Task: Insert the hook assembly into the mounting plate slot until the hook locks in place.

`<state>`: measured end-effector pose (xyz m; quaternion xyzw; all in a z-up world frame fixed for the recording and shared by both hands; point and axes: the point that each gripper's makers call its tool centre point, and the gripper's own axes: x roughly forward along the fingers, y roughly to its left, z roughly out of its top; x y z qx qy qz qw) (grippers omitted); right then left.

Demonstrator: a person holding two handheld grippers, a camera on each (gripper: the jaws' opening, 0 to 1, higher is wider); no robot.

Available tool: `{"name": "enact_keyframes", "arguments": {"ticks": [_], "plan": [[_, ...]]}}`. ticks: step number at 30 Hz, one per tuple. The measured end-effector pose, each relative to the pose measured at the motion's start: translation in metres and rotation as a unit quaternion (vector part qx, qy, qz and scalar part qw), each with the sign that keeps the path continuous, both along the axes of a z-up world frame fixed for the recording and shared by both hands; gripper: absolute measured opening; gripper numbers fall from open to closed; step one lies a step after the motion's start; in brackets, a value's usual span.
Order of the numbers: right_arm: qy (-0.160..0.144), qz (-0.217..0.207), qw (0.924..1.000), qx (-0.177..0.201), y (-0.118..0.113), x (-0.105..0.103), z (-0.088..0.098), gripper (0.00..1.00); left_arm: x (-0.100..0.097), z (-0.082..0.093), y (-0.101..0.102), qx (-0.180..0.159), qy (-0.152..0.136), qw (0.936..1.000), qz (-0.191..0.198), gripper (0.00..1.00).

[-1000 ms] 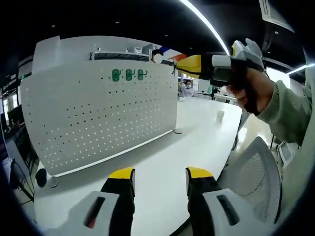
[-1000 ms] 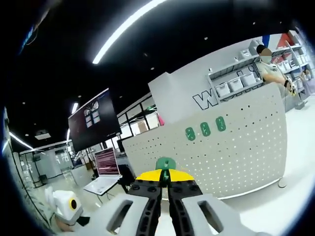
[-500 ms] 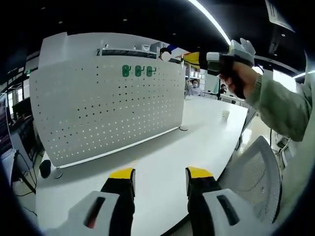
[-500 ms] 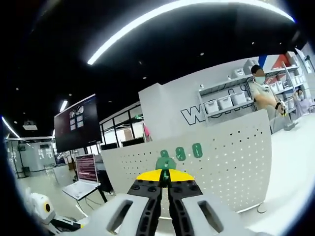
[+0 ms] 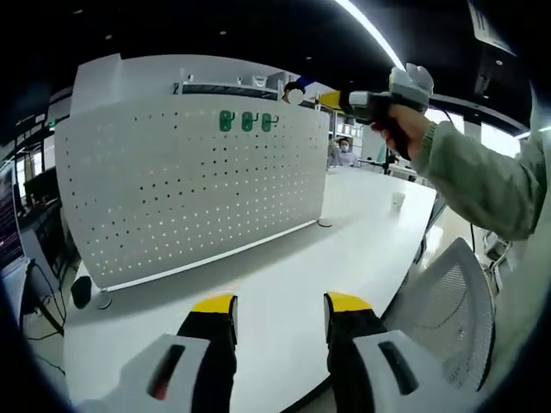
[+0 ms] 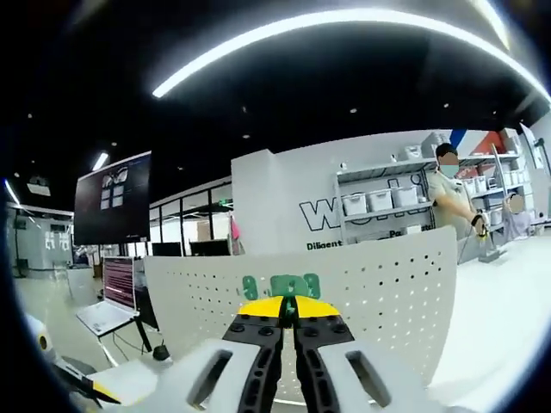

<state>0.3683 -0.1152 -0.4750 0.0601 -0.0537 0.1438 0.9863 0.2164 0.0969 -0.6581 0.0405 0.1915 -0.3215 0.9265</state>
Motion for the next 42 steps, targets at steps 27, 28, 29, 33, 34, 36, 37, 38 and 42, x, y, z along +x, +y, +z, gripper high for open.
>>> {"name": "enact_keyframes", "arguments": {"ticks": [27, 28, 29, 33, 34, 36, 37, 38, 42], "plan": [[0.009, -0.051, 0.9978, -0.043, -0.024, 0.078, -0.015, 0.01, 0.023, -0.009, 0.009, 0.0, 0.014, 0.9999, 0.007, 0.4], [0.009, -0.054, 0.9975, -0.044, -0.025, 0.081, -0.016, 0.01, 0.024, -0.01, 0.009, 0.0, 0.015, 0.9999, 0.008, 0.4], [0.011, -0.054, 0.9975, -0.044, -0.026, 0.083, -0.017, 0.01, 0.024, -0.01, 0.009, 0.0, 0.016, 0.9998, 0.008, 0.4], [0.015, -0.06, 0.9971, -0.043, -0.03, 0.092, -0.02, 0.01, 0.027, -0.013, 0.009, -0.001, 0.019, 0.9998, 0.007, 0.4], [0.015, -0.062, 0.9971, -0.043, -0.031, 0.093, -0.021, 0.01, 0.027, -0.013, 0.009, -0.002, 0.02, 0.9998, 0.007, 0.4], [0.016, -0.065, 0.9967, -0.045, -0.034, 0.097, -0.022, 0.01, 0.028, -0.014, 0.009, -0.002, 0.022, 0.9997, 0.007, 0.4], [0.016, -0.067, 0.9966, -0.046, -0.035, 0.099, -0.022, 0.01, 0.029, -0.015, 0.009, -0.002, 0.022, 0.9997, 0.007, 0.4], [0.016, -0.068, 0.9965, -0.046, -0.036, 0.1, -0.022, 0.01, 0.029, -0.015, 0.009, -0.003, 0.023, 0.9997, 0.007, 0.4], [0.018, -0.069, 0.9962, -0.051, -0.037, 0.106, -0.022, 0.01, 0.029, -0.017, 0.008, -0.003, 0.027, 0.9996, 0.005, 0.4]]}}
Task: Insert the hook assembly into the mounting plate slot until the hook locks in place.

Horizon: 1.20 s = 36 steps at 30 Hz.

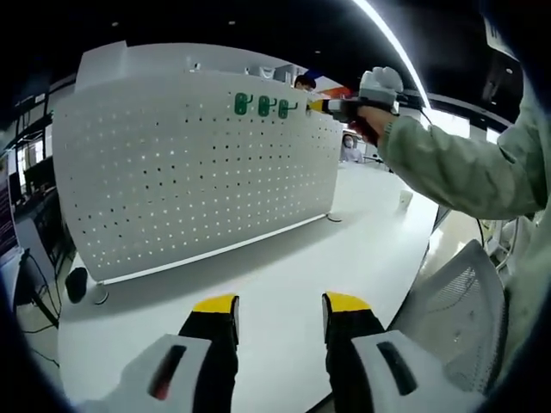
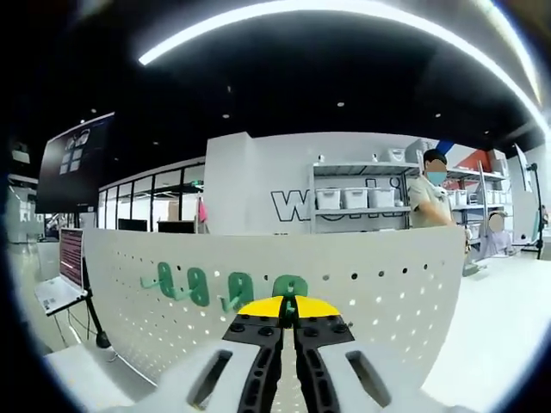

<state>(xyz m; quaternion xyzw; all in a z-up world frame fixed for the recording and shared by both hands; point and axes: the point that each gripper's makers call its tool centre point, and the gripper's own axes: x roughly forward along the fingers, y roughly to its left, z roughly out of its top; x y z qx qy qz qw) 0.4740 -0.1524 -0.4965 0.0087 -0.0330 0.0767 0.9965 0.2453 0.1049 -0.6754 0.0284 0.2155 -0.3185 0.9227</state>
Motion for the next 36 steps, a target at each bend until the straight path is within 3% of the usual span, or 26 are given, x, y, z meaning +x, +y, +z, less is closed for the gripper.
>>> {"name": "enact_keyframes", "arguments": {"ticks": [12, 36], "plan": [[-0.001, -0.004, 0.9998, -0.021, 0.001, 0.014, 0.003, 0.01, 0.002, -0.002, -0.001, -0.002, 0.004, 1.0, -0.001, 0.4], [-0.01, -0.012, 0.9987, -0.048, 0.007, 0.019, 0.006, 0.01, 0.005, 0.0, -0.001, -0.003, 0.003, 1.0, 0.001, 0.4]]}}
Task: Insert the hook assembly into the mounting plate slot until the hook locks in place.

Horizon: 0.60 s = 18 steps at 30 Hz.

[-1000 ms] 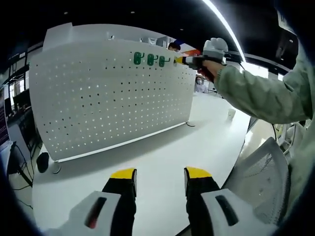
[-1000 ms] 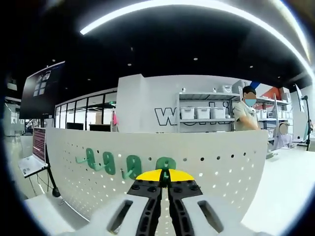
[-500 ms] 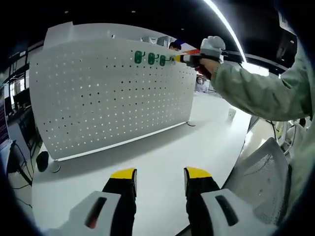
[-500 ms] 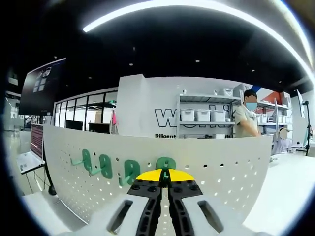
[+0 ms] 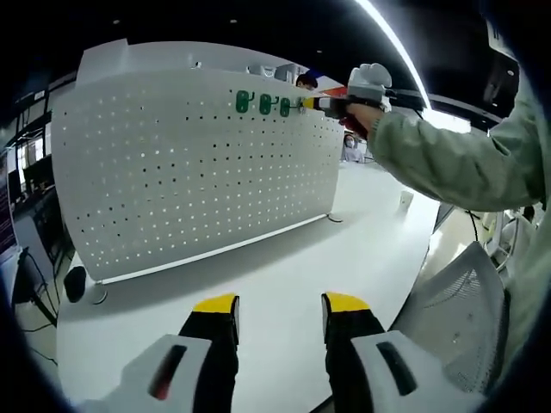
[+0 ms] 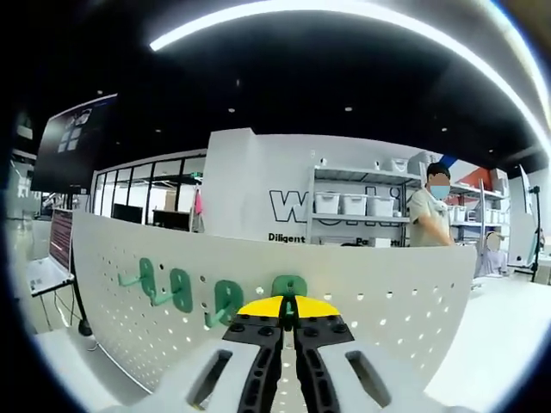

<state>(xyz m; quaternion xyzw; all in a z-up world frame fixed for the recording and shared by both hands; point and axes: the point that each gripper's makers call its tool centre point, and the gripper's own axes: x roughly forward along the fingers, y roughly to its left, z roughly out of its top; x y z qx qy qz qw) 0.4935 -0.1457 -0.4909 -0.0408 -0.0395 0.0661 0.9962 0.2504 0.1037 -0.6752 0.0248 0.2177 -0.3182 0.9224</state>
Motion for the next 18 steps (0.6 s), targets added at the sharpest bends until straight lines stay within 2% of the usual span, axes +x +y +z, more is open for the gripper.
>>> {"name": "enact_keyframes", "arguments": {"ticks": [18], "plan": [[0.003, -0.002, 1.0, 0.003, 0.0005, -0.0061, 0.0011, 0.01, 0.0002, 0.001, -0.0025, -0.002, 0.0, 1.0, -0.002, 0.4]]}}
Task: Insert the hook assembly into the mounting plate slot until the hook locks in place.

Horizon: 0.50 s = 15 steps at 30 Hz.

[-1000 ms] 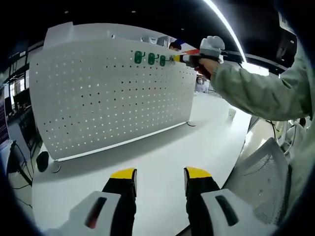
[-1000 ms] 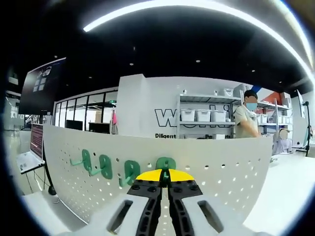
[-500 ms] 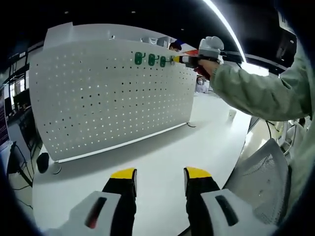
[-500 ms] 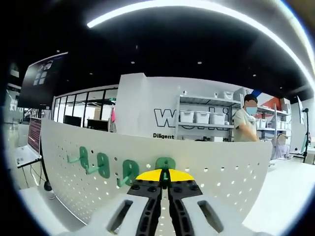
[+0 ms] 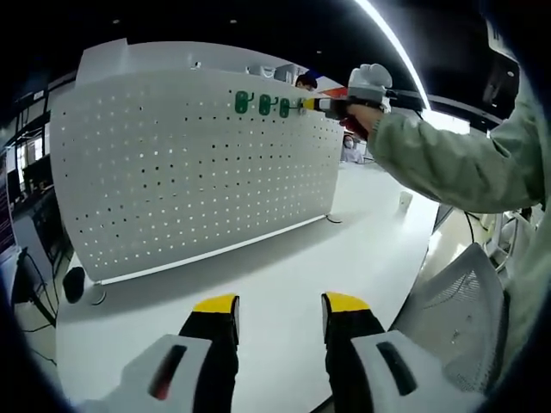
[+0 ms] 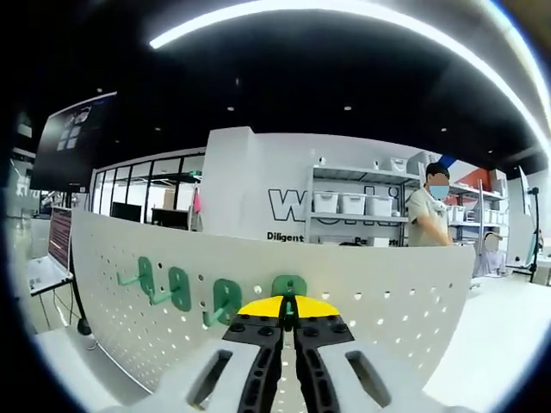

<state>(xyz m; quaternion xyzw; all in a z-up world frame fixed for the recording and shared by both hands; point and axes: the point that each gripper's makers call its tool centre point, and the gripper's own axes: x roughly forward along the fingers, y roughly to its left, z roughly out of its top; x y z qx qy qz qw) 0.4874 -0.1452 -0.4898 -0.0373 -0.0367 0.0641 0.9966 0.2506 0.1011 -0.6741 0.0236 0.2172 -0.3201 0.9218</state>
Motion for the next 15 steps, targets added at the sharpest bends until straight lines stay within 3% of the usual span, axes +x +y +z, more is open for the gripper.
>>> {"name": "enact_keyframes", "arguments": {"ticks": [10, 15], "plan": [[-0.002, 0.0, 1.0, -0.001, 0.0003, 0.0003, 0.003, 0.01, -0.0005, 0.0005, -0.0002, -0.001, -0.001, 1.0, 0.002, 0.4], [0.012, -0.001, 0.9999, 0.006, -0.0024, 0.0007, -0.0055, 0.01, -0.0011, 0.0, -0.0003, -0.001, 0.0, 1.0, 0.001, 0.4]]}}
